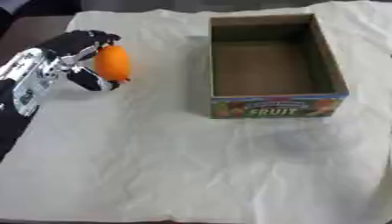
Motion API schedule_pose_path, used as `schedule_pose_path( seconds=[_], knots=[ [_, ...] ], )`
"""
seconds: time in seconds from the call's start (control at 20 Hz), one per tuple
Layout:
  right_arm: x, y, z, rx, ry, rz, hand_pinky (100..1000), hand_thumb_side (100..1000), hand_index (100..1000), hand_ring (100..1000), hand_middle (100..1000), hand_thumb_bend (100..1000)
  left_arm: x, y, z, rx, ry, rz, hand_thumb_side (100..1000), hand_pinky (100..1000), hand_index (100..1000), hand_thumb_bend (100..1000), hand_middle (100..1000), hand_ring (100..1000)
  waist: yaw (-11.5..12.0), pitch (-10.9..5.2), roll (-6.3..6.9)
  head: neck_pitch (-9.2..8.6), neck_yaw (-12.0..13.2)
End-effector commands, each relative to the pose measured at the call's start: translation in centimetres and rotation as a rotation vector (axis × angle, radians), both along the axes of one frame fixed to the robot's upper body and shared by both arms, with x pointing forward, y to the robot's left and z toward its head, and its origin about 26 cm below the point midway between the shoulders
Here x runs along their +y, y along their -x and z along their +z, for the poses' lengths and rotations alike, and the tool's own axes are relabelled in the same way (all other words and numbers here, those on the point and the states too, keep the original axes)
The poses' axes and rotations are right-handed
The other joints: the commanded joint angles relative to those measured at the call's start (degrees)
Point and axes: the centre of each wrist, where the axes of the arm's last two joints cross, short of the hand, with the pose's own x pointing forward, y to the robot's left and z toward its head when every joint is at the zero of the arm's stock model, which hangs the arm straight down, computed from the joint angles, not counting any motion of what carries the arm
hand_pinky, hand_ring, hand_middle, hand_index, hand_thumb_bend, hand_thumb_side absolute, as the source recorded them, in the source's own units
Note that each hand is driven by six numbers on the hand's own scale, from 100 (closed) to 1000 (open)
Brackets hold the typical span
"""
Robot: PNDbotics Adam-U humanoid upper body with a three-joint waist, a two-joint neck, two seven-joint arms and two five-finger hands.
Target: Pick up objects on the table and place them in the box.
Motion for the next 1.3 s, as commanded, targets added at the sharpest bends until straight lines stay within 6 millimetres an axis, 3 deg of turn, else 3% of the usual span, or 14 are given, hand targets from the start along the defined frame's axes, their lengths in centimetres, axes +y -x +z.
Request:
schedule_pose_path(
  seconds=[0.05,0.45,0.5,0.7,0.9,1.0,1.05,1.3],
  knots=[
    [0.1,0.2,0.8,-0.026,0.023,0.002,879,968,816,802,629,100,0.9,-0.3,1.5,0.005,-0.030,0.037,254,701,1000,457,820,765,0.00,-0.86,0.03,-0.80,0.26],
    [0.5,0.1,0.7,-0.018,0.022,0.017,881,967,817,802,629,100,1.0,-0.7,2.3,0.076,-0.088,0.139,234,679,1000,417,785,745,-0.63,-0.35,-0.04,-1.26,0.87],
    [0.5,0.1,0.7,-0.016,0.021,0.018,882,933,817,802,629,100,0.9,-0.7,2.6,0.074,-0.096,0.142,243,669,1000,382,763,733,-0.58,-0.30,-0.05,-1.24,0.88],
    [0.7,0.1,0.6,-0.010,0.020,0.024,883,967,818,802,629,100,0.2,-0.1,4.6,0.032,-0.120,0.148,190,618,969,371,716,688,-0.35,-0.17,-0.08,-1.30,0.92],
    [0.8,0.1,0.6,-0.006,0.020,0.028,883,967,819,803,630,100,-0.1,0.3,5.3,-0.022,-0.136,0.164,100,593,942,282,697,654,-0.40,-0.10,-0.18,-1.29,0.99],
    [0.8,0.1,0.5,-0.005,0.020,0.030,884,967,819,803,630,100,-0.3,0.3,5.4,-0.044,-0.148,0.166,100,575,928,218,688,633,-0.38,-0.06,-0.22,-1.27,1.01],
    [0.8,0.1,0.5,-0.004,0.019,0.031,884,967,819,803,630,100,-0.3,0.3,5.4,-0.057,-0.153,0.166,100,561,910,178,676,610,-0.36,-0.05,-0.23,-1.23,1.04],
    [0.9,0.1,0.5,0.004,0.018,0.035,885,967,820,804,630,100,-0.8,0.5,6.1,-0.157,-0.161,0.170,100,444,745,183,570,509,-0.29,-0.08,-0.28,-1.15,0.99]
  ],
)
